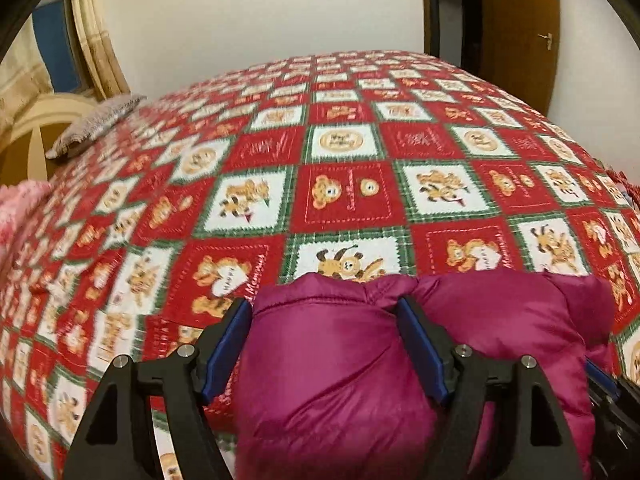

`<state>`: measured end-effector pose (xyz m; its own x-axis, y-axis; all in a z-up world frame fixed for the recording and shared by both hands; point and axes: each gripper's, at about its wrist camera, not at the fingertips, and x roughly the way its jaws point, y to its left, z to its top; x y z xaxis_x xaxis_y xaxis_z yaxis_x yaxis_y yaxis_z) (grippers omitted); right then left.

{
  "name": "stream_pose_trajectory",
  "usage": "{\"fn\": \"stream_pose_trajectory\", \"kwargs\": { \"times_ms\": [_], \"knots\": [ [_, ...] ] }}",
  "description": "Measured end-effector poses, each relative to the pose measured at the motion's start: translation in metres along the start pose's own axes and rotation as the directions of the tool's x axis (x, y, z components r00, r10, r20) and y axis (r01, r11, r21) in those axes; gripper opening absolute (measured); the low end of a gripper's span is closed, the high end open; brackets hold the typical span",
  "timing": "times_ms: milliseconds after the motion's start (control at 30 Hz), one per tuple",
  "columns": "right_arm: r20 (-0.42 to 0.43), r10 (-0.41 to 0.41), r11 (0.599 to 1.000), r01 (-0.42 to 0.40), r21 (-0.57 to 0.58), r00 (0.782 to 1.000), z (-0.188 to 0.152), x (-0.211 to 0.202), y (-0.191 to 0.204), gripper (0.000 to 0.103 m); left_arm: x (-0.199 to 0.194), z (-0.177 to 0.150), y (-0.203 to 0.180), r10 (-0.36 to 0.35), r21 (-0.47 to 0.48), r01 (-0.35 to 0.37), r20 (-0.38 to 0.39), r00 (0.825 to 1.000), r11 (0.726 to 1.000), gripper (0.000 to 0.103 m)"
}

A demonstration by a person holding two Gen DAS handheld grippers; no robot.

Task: Fold large clothes
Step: 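Lower the folded jacket onto the quilt and open both grippers, then grasp the magenta jacket bundle with both grippers from its sides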

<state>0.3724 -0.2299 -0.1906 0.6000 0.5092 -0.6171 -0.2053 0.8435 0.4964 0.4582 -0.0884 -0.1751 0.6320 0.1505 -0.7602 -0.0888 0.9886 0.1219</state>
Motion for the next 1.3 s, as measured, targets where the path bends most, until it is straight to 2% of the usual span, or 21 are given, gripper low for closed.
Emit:
{"fn": "stream_pose_trajectory", "kwargs": {
  "times_ms": [167, 300, 400, 500, 567, 633, 733, 833, 933, 1000, 1133, 1300],
  "knots": [
    [0.010, 0.048, 0.998, -0.048, 0.048, 0.999, 0.000, 0.006, -0.010, 0.020, 0.015, 0.000, -0.005, -0.001, -0.019, 0.001, -0.015, 1.000, 1.000, 0.077],
    [0.007, 0.045, 0.997, -0.045, 0.055, 0.999, 0.003, 0.010, -0.009, 0.020, 0.014, 0.000, -0.008, 0.010, -0.008, -0.010, -0.015, 1.000, 1.000, 0.077],
    [-0.004, 0.080, 0.994, -0.080, 0.080, 0.997, 0.003, 0.005, -0.014, 0.020, 0.006, 0.000, 0.003, -0.064, -0.026, 0.063, -0.023, 0.998, 0.998, 0.077],
    [-0.011, 0.086, 0.993, -0.085, 0.085, 0.996, 0.003, -0.021, -0.017, 0.020, -0.022, 0.001, 0.022, -0.140, -0.004, 0.140, -0.008, 0.990, 0.990, 0.077],
    [0.030, 0.089, 0.994, -0.091, 0.061, 0.996, 0.001, -0.055, -0.016, 0.023, -0.051, -0.003, 0.036, -0.138, 0.026, 0.137, 0.047, 0.989, 0.990, 0.077],
    [0.059, 0.059, 0.998, -0.060, 0.022, 0.996, -0.002, -0.080, -0.011, 0.026, -0.077, -0.011, 0.048, -0.153, 0.048, 0.150, 0.086, 0.984, 0.988, 0.077],
    [0.082, 0.069, 0.998, -0.068, -0.010, 0.994, -0.014, -0.111, 0.002, 0.026, -0.101, -0.032, 0.050, -0.203, 0.045, 0.200, 0.093, 0.975, 0.979, 0.077],
    [0.063, 0.076, 0.996, -0.073, -0.054, 0.995, -0.032, -0.115, 0.020, 0.026, -0.095, -0.052, 0.034, -0.200, 0.054, 0.198, 0.048, 0.979, 0.979, 0.077],
    [0.005, 0.002, 0.996, -0.002, -0.092, 1.000, -0.056, -0.093, 0.029, 0.026, -0.087, -0.063, 0.020, -0.156, 0.085, 0.152, 0.040, 0.987, 0.985, 0.077],
    [-0.012, -0.012, 0.997, 0.011, -0.070, 1.000, -0.068, -0.081, 0.023, 0.025, -0.085, -0.066, 0.015, -0.140, 0.095, 0.135, 0.048, 0.989, 0.986, 0.077],
    [-0.022, 0.017, 1.000, -0.018, -0.006, 1.000, -0.073, -0.069, 0.007, 0.022, -0.080, -0.066, 0.013, -0.118, 0.094, 0.116, 0.026, 0.993, 0.989, 0.077],
    [-0.035, 0.004, 1.000, -0.004, -0.024, 0.999, -0.071, -0.072, 0.007, 0.021, -0.085, -0.068, 0.010, -0.089, 0.123, 0.084, 0.039, 0.995, 0.989, 0.077]
  ]
}}
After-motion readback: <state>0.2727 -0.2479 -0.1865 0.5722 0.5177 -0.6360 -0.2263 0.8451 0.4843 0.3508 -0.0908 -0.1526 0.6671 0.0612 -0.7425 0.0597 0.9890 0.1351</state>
